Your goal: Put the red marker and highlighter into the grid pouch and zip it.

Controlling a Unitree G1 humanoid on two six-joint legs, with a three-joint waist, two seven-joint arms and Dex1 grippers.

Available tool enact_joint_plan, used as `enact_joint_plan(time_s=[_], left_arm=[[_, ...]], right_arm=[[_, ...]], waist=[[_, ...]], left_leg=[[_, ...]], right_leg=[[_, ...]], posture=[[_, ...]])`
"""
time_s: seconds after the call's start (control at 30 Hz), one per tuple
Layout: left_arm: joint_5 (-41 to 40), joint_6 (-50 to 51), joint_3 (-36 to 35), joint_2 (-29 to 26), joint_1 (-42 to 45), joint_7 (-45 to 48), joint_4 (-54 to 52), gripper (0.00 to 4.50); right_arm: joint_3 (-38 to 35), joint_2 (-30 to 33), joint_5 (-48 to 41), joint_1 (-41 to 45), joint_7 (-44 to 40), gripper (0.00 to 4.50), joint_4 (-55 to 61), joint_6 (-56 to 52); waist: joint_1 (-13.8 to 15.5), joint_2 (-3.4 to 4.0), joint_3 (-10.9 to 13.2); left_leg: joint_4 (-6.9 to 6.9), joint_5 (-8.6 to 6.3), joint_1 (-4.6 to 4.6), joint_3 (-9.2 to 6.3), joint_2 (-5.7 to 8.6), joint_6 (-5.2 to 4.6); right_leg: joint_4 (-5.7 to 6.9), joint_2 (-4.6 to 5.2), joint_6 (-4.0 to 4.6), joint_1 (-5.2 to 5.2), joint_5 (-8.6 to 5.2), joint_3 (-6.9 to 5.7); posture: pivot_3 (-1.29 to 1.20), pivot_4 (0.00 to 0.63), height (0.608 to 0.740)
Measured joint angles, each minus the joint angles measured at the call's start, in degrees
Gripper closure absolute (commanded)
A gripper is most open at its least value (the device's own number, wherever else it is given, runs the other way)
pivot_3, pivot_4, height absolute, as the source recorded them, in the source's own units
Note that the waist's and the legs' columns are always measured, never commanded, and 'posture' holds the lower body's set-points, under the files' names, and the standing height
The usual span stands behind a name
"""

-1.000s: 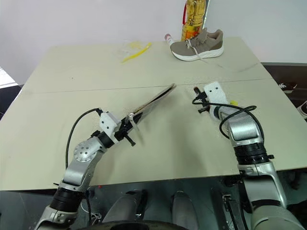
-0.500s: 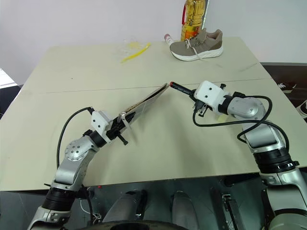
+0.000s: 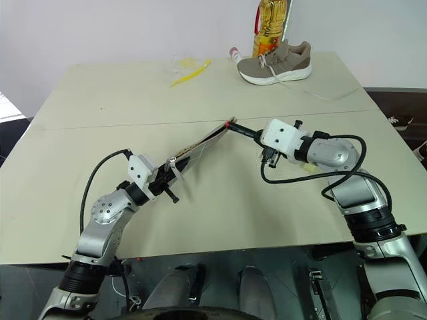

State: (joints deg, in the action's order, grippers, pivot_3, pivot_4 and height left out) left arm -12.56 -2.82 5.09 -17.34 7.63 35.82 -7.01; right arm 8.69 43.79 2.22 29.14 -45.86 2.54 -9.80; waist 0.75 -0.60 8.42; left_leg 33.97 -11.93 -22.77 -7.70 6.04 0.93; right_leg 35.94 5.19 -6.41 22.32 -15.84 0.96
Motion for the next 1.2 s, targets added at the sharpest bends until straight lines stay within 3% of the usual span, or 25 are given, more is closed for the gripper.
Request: enact_joint_plan(time_s=[0.27, 0.47, 0.63, 0.87, 1.07, 1.2], left_arm=[[0.01, 0.20, 0.50, -0.33, -0.10, 0.82, -0.04, 4.50], [0.30, 0.34, 1.46, -4.11, 0.34, 4.51, -0.59, 4.50], [0.82, 1.39, 3.42, -7.79, 2.59, 9.60, -0.59, 4.50], [0.26, 4.22, 4.91, -9.67, 4.64, 14.48, -0.62, 4.50], [0.15, 4.65, 5.27, -8.05, 5.30, 14.46, -0.61, 4.50], [0.59, 3.35, 5.11, -6.95, 5.36, 12.94, -0.14, 4.50]], right_arm=[[0.79, 1.06, 2.43, -1.44, -2.77, 4.16, 0.64, 4.13], [4.58, 4.12, 7.30, -4.02, -5.57, 4.16, 2.04, 13.52], [7.18, 3.88, 12.21, -3.93, -4.47, 4.16, 2.02, 22.52], [8.68, -0.25, 15.61, -1.59, -3.50, 4.16, 2.02, 26.40], [8.49, -1.97, 14.84, -1.51, -3.39, 1.28, 2.31, 26.83], [4.65, -2.32, 11.74, -1.54, -2.00, 1.28, 1.88, 23.47]], waist=[[0.00, 0.00, 0.00], [-0.03, 0.00, 0.00], [-0.05, 0.00, 0.00], [-0.04, 0.00, 0.00], [0.00, -0.01, 0.00], [0.01, -0.02, 0.00]], left_leg=[[0.00, 0.00, 0.00, 0.00, 0.00, 0.00], [0.00, 0.00, 0.01, 0.00, 0.00, 0.00], [0.00, 0.00, 0.03, 0.01, 0.00, 0.01], [-0.01, 0.00, 0.05, 0.00, -0.01, 0.01], [0.00, 0.00, 0.06, -0.03, 0.01, 0.01], [0.01, 0.00, 0.06, -0.03, 0.01, 0.01]], right_leg=[[0.00, 0.00, 0.00, 0.00, 0.00, 0.00], [0.01, 0.00, 0.00, -0.01, 0.00, -0.01], [0.01, -0.01, 0.01, -0.02, -0.01, 0.00], [0.02, -0.02, 0.01, -0.02, -0.01, 0.01], [0.03, -0.01, 0.01, -0.05, 0.00, 0.01], [0.03, -0.01, 0.01, -0.05, 0.00, 0.02]], posture=[[0.00, 0.150, 0.740], [0.00, 0.150, 0.740], [0.00, 0.150, 0.740], [0.00, 0.150, 0.740], [0.00, 0.150, 0.740], [0.00, 0.150, 0.740]])
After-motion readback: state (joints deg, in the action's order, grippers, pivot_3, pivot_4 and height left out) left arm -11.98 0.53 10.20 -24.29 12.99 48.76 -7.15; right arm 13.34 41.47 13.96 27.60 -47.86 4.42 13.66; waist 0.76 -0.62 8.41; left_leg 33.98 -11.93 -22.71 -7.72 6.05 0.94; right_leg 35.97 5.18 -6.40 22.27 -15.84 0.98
